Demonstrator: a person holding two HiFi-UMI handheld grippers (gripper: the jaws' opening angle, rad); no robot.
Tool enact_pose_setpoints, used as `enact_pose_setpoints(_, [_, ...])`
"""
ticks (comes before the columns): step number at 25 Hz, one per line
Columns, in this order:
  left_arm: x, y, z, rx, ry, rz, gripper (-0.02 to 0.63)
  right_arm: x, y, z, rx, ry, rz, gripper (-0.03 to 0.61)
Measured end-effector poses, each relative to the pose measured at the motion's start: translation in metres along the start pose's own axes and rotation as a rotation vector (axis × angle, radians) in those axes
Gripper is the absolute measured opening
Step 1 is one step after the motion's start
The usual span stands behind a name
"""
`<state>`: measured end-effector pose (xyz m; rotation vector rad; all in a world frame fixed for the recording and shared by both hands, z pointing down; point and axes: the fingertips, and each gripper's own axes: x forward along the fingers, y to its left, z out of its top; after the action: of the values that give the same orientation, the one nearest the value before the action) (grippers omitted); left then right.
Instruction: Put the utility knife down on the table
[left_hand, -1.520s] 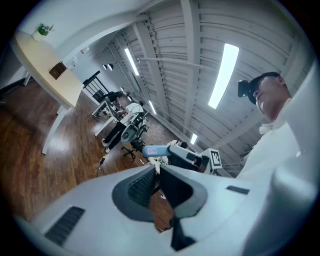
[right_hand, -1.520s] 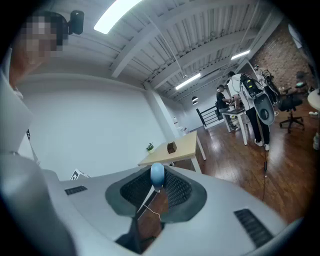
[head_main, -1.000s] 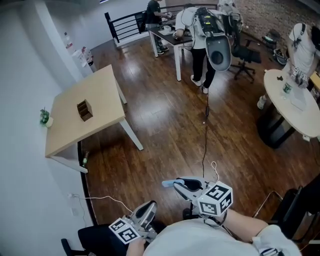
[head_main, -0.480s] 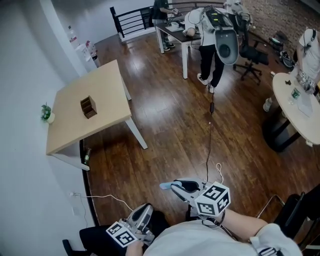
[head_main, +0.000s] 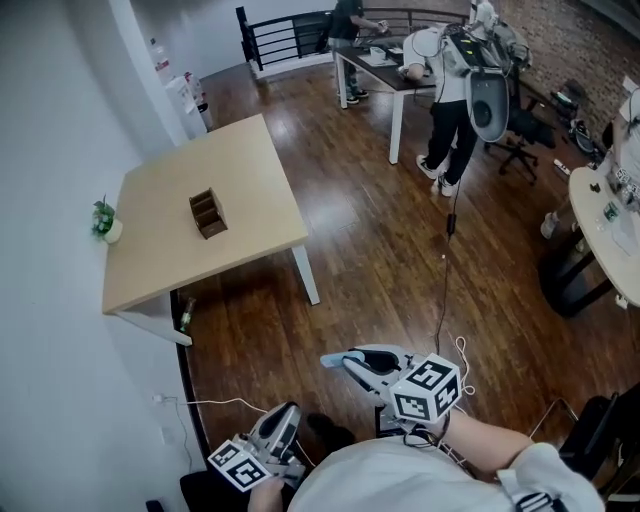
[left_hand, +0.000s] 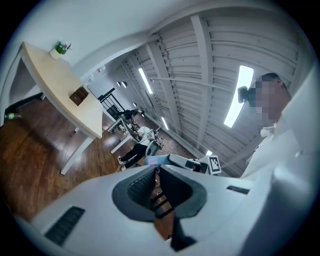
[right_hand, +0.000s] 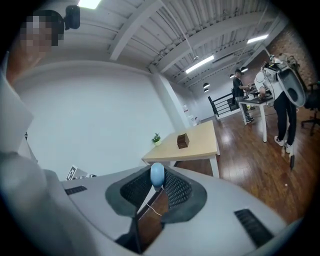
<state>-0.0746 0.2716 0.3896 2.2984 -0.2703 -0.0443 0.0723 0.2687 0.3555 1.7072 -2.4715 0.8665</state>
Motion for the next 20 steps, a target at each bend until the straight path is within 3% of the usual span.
enact_pose_setpoints(5, [-0.031,0.042,0.04,-0.01,-0.017,0.012,0.005,0.065,0.023,0.019,-0.032,0.01,0.01,0.071])
enact_pose_setpoints(12, [-0.064,0.083,0.068,-0.05,-0.059,0.053,0.005,0.126,0.035,0.029,-0.065,0.052,0.024,0.071])
enact_pose_setpoints(20, [-0.05,0.109,0.099,-0.047,-0.067,0.098,0.005,0.186,0.009,0.051,-0.074,0.06,0.074,0.071])
